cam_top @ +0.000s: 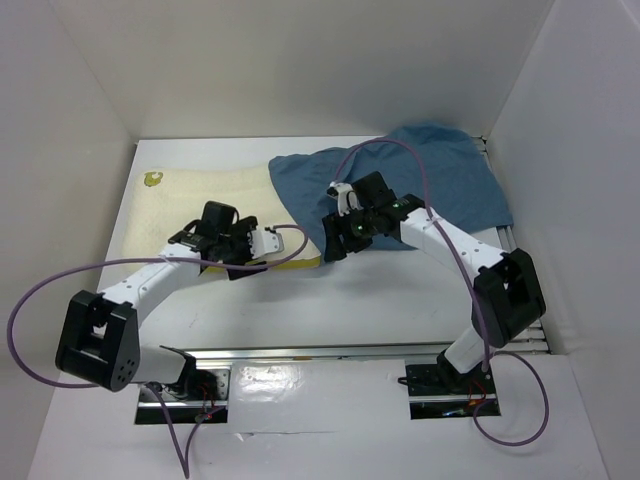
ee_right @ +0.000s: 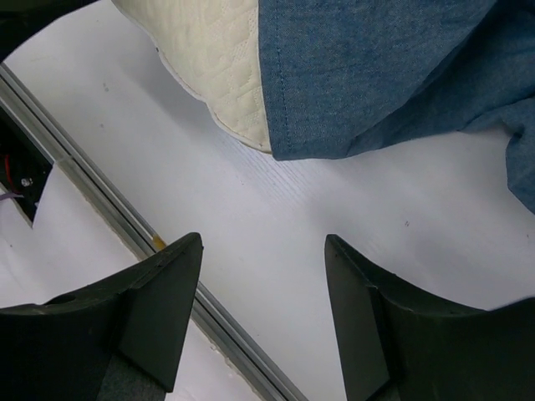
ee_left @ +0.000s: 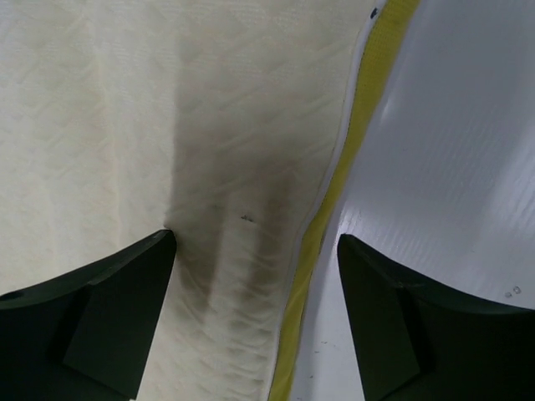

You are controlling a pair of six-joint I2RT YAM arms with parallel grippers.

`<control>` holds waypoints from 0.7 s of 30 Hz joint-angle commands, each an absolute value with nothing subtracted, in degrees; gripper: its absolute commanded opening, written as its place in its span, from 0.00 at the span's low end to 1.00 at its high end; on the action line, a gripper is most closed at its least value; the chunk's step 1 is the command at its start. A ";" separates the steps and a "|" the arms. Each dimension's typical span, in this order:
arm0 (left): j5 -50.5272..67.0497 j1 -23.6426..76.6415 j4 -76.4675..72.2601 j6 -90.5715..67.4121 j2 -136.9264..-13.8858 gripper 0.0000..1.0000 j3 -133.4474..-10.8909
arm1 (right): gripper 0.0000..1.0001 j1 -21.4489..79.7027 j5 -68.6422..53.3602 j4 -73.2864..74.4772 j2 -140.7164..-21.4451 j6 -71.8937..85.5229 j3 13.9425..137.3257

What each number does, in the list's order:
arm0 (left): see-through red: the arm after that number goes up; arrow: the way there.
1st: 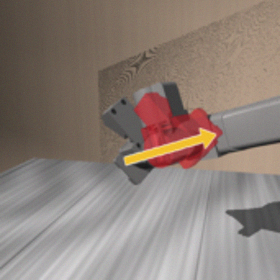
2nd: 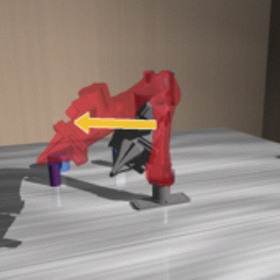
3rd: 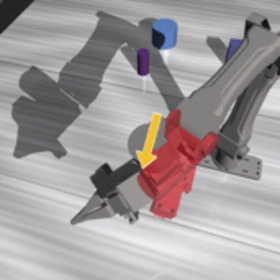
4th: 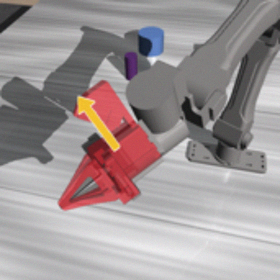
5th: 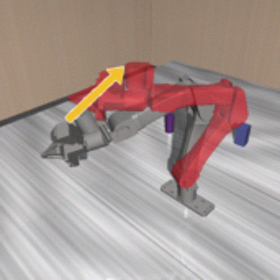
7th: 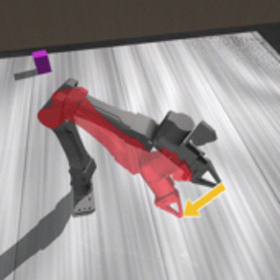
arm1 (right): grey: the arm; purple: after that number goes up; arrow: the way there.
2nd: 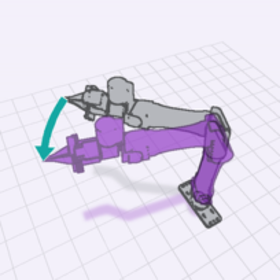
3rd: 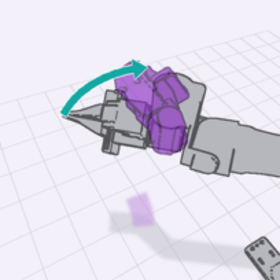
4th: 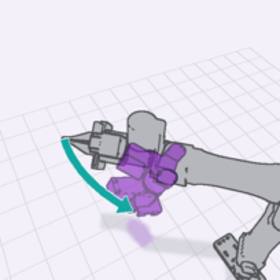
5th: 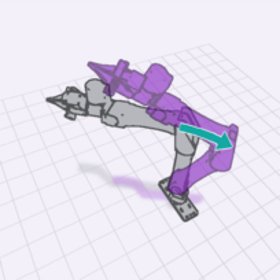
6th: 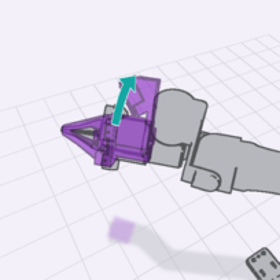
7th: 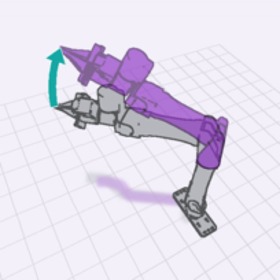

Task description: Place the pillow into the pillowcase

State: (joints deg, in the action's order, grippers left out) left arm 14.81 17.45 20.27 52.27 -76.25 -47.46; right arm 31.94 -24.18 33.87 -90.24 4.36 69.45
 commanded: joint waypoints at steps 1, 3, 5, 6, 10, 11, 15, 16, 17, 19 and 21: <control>17.67 17.67 19.42 52.38 -77.95 0.92 -48.78 | 0.68 31.73 -26.19 31.56 -90.87 5.62 72.51; 18.28 17.67 18.81 52.38 -79.62 0.74 -49.56 | 0.68 31.73 -26.19 31.55 -90.88 6.15 71.99; 18.28 17.67 20.03 50.20 -83.47 0.59 -51.32 | 0.68 31.73 -26.19 31.55 -90.88 6.68 71.98; 18.28 17.67 20.04 49.32 -84.80 0.44 -53.50 | 0.68 31.73 -26.19 31.55 -91.58 6.68 71.98; 19.33 17.67 20.92 47.11 -88.94 0.23 -56.95 | 0.65 31.73 -24.79 31.03 -93.51 6.68 72.60; 19.34 17.67 20.92 46.59 -89.47 0.21 -56.95 | 0.64 31.73 -24.09 31.03 -94.12 6.68 72.60; 19.34 17.14 20.92 46.05 -90.79 0.18 -58.88 | 0.64 31.73 -22.85 30.50 -95.27 6.68 73.13; 19.86 17.14 21.44 46.05 -91.31 0.18 -58.89 | 0.63 31.73 -22.07 30.50 -95.27 6.68 73.13; 19.86 17.14 21.45 46.05 -91.32 0.18 -58.89 | 0.63 31.73 -21.45 29.89 -95.27 6.68 73.13; 19.86 16.61 21.45 46.05 -91.32 0.18 -58.89 | 0.63 31.73 -20.66 29.36 -95.89 7.29 73.65; 19.86 16.61 21.45 46.05 -91.32 0.18 -58.89 | 0.63 31.73 -20.05 28.31 -95.89 7.29 73.65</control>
